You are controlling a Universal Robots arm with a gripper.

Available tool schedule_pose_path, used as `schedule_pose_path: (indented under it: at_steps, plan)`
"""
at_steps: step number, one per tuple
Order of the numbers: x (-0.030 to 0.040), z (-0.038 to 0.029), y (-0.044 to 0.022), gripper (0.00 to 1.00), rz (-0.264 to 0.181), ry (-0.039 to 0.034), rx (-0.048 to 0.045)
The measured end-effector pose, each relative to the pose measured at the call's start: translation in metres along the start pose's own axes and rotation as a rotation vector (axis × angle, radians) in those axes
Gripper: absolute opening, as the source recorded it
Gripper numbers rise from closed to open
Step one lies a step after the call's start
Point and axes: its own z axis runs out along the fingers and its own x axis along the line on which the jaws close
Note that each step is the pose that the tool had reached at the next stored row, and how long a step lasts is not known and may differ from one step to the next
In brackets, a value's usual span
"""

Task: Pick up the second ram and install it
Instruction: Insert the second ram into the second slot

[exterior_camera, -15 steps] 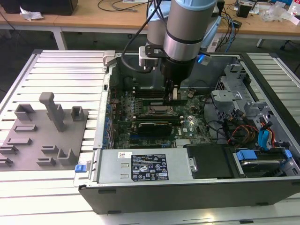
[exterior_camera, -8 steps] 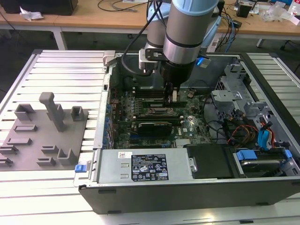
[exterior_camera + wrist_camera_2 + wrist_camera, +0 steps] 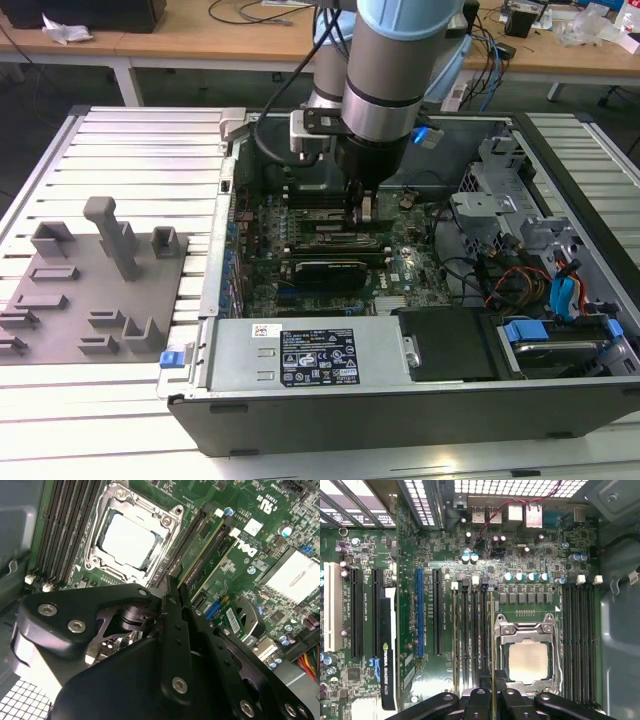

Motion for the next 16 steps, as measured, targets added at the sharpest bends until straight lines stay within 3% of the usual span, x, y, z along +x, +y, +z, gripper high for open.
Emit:
schedule_pose_path:
  at_steps: [2,5,7,16]
  plan:
    - [0.0003,0.0031,0.0018,0.14,0.004,0.0063,0.0009]
    - [0.0017,0.0072,0.0020,0.14,0.014,0.0062,0.0016]
    - [0.0068,0.0099,0.0017,0.14,0.021,0.0058,0.0023]
    - [0.0085,0.0184,0.0031,0.14,0.028,0.0096,0.0030]
